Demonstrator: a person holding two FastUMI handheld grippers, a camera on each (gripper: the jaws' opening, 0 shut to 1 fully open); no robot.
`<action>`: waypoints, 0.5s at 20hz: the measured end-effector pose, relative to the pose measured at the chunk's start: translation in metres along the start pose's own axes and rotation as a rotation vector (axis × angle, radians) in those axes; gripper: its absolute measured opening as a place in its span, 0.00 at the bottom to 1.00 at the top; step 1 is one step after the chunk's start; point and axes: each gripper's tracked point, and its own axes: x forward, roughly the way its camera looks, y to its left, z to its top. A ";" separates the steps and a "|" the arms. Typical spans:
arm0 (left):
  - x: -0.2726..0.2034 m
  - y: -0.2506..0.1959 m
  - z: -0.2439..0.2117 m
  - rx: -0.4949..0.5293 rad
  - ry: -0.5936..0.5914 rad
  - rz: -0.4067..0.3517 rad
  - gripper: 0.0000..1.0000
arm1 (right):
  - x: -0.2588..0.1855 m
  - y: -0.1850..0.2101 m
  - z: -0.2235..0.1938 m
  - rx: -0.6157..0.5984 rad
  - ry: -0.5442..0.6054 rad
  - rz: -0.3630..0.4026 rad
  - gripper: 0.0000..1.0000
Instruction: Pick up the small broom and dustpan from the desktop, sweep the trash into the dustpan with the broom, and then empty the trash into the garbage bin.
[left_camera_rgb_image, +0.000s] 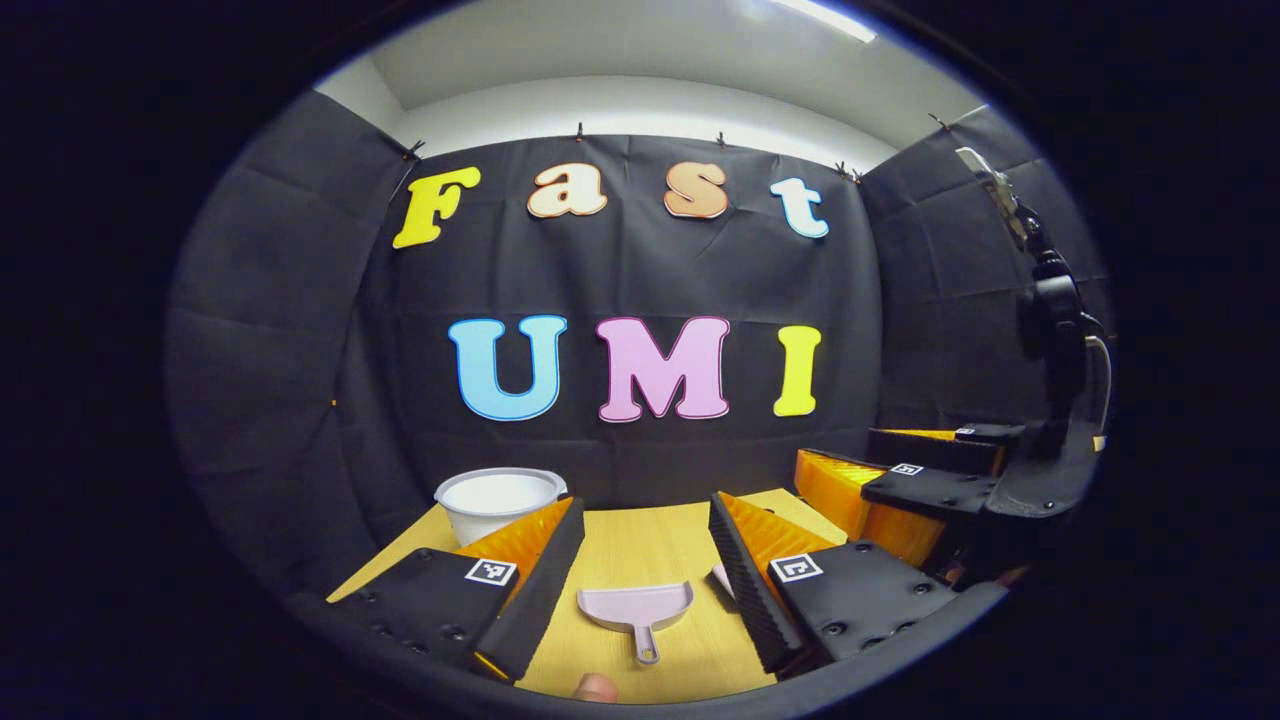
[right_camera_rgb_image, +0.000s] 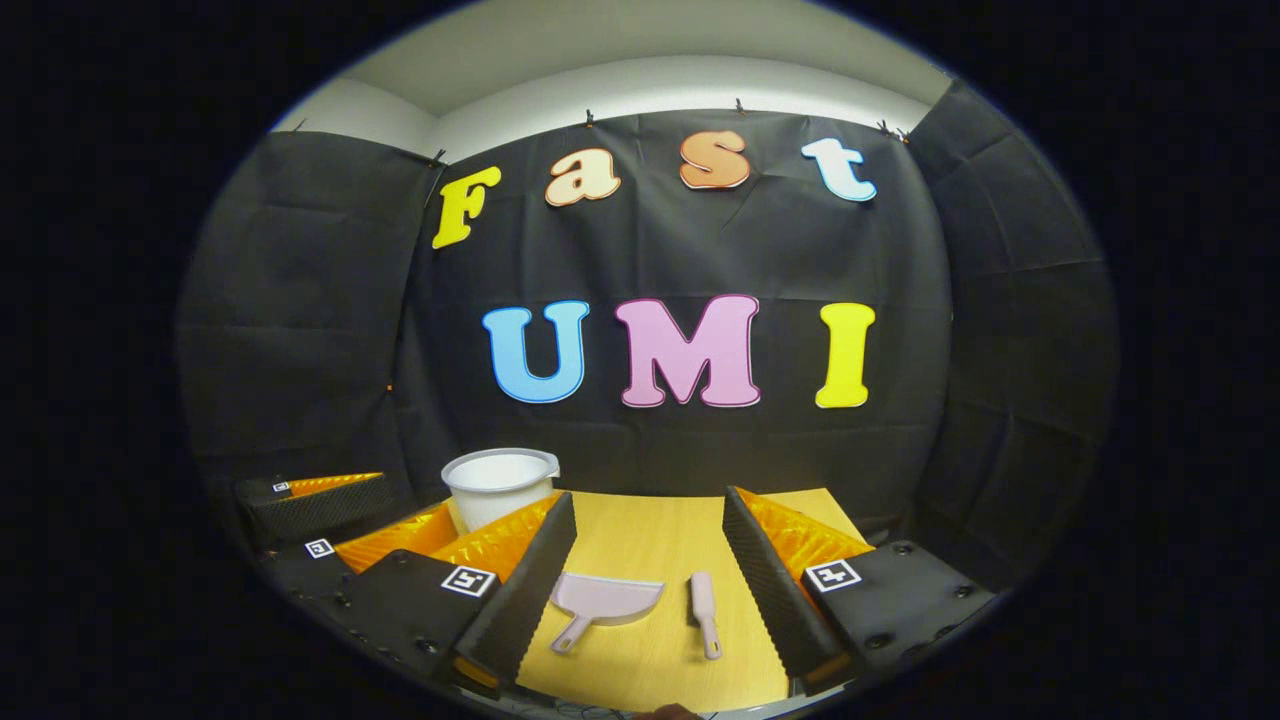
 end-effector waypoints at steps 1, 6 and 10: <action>-0.002 0.001 -0.001 -0.011 0.002 0.003 0.72 | 0.000 -0.002 0.004 0.003 -0.011 -0.009 0.96; -0.005 0.008 0.001 -0.026 0.000 0.032 0.72 | -0.008 -0.017 0.009 -0.006 -0.044 -0.043 0.96; -0.005 0.006 0.000 -0.033 0.005 0.034 0.75 | -0.012 -0.019 0.005 -0.018 -0.044 -0.056 0.89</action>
